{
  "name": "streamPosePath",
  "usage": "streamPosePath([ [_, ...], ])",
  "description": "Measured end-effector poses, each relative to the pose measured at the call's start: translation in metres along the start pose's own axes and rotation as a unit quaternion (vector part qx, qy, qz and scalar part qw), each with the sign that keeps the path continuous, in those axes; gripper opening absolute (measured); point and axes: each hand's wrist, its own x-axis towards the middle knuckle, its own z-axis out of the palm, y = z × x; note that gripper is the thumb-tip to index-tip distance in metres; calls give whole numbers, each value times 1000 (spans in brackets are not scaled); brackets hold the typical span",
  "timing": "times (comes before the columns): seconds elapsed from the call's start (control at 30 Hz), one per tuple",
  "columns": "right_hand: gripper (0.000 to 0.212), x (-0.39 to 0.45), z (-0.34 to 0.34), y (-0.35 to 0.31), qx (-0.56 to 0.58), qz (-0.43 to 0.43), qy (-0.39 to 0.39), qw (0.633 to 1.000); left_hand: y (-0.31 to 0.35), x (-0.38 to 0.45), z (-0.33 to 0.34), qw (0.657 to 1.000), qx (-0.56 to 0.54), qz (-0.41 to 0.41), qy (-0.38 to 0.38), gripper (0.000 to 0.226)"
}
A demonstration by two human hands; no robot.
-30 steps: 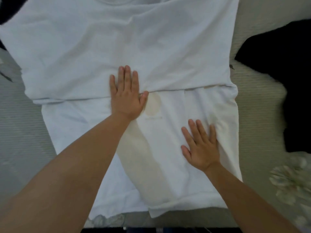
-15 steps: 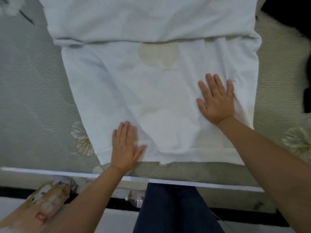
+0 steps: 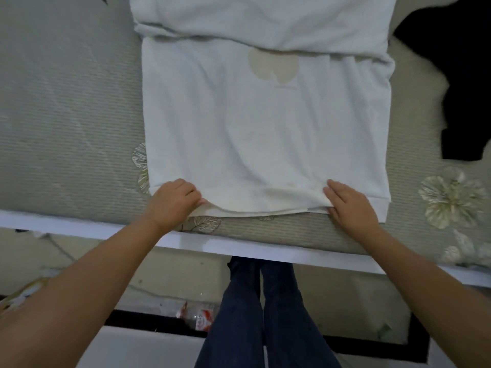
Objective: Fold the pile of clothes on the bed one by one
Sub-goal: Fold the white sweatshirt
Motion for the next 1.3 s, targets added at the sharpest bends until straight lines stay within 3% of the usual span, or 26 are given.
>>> streamPosePath([
  [0.1,42,1,-15,6,-17,7,-91,996,-12,-24,-6,999,48,-7,-18,73],
  [0.17,46,-3,-19,7,-46,-11,-92,995,-17,-36,-12,983,103,-32,-145,58],
  [0.23,52,-9,-20,3,-70,-21,-80,994,-23,-43,-11,943,156,-78,-282,43],
  [0.33,49,-18,-7,-4,-161,7,-75,984,-19,-36,-3,909,172,-120,-359,29],
  [0.43,45,-30,0,-17,-134,89,-46,986,-11,-30,15,904,181,-172,-348,30],
  [0.5,50,-38,8,-24,-112,131,-47,984,-1,-29,15,931,172,-196,-256,33],
  [0.57,56,-38,11,-32,-102,85,-42,990,9,-27,12,966,144,-151,-153,49],
  [0.63,63,-26,10,-42,-96,37,-60,993,25,-20,16,977,147,-112,-109,63],
  [0.7,71,-10,11,-46,-94,22,-59,994,36,-7,23,976,153,-112,-111,70],
  [0.77,72,5,8,-45,-100,9,-22,995,35,6,27,976,150,-108,-113,60],
  [0.83,63,20,9,-39,-106,-5,29,994,28,15,25,976,139,-117,-116,48],
  [0.9,43,29,4,-33,-97,-2,65,993,18,21,24,976,115,-131,-129,59],
  [1.0,35,33,-4,-29,-74,25,78,994,11,21,21,958,133,-172,-188,68],
  [1.07,49,24,-9,-32,-57,29,73,995,12,10,16,935,132,-188,-270,63],
  [1.13,63,6,-13,-33,-49,24,62,997,21,-2,14,928,142,-183,-291,63],
  [1.23,67,-20,-11,-37,-42,10,36,998,40,-20,4,929,113,-171,-309,63],
  [1.3,64,-39,-10,-45,-46,1,-32,998,51,-31,-8,914,64,-174,-360,65],
])
